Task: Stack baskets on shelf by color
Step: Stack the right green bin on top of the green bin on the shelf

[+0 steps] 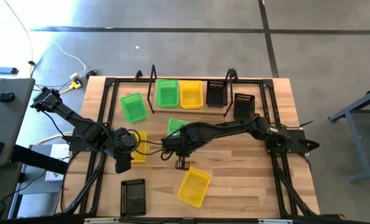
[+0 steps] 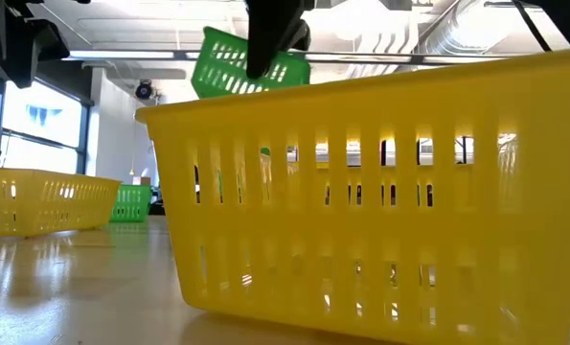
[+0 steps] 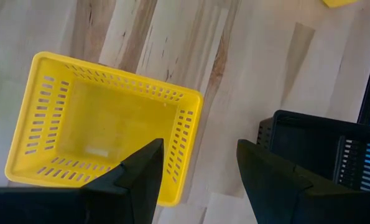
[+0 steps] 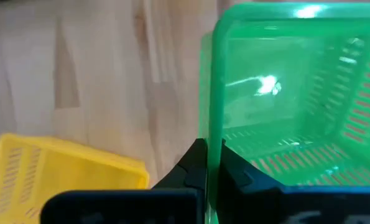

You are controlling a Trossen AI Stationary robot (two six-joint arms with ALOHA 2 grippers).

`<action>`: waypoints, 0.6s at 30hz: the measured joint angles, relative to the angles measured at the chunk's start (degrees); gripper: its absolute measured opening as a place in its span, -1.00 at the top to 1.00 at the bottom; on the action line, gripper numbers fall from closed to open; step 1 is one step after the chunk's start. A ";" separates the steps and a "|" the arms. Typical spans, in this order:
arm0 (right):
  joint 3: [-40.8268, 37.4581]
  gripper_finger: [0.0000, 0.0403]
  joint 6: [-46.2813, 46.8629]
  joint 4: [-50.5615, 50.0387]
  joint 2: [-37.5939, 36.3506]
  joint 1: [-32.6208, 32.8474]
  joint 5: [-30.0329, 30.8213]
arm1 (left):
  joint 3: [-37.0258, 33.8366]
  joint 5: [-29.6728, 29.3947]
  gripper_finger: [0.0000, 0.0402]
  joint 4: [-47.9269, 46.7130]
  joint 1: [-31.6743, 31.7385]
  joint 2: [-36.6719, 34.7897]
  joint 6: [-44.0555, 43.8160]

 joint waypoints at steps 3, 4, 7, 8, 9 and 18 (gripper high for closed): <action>-0.12 1.00 -0.66 -0.51 -0.25 -0.82 1.31 | 0.00 -0.26 0.03 -0.02 0.02 0.00 0.02; -0.10 1.00 -1.35 -0.38 -0.30 -1.16 1.44 | 0.00 -0.78 0.03 -0.03 0.05 -0.01 0.02; -0.08 1.00 -3.43 -0.33 -0.35 -2.27 2.10 | 0.00 -2.92 0.03 -0.05 0.07 -0.02 0.04; -0.08 1.00 -4.12 -0.36 -0.35 -2.67 2.42 | 0.00 -3.55 0.03 -0.05 0.07 0.00 0.04; -0.08 1.00 -4.99 -0.37 -0.35 -3.06 2.79 | 0.00 -4.09 0.03 -0.11 0.07 -0.02 0.04; -0.08 1.00 -14.59 0.00 -0.37 -8.61 3.96 | 0.00 -12.06 0.03 -1.75 0.08 -0.02 0.04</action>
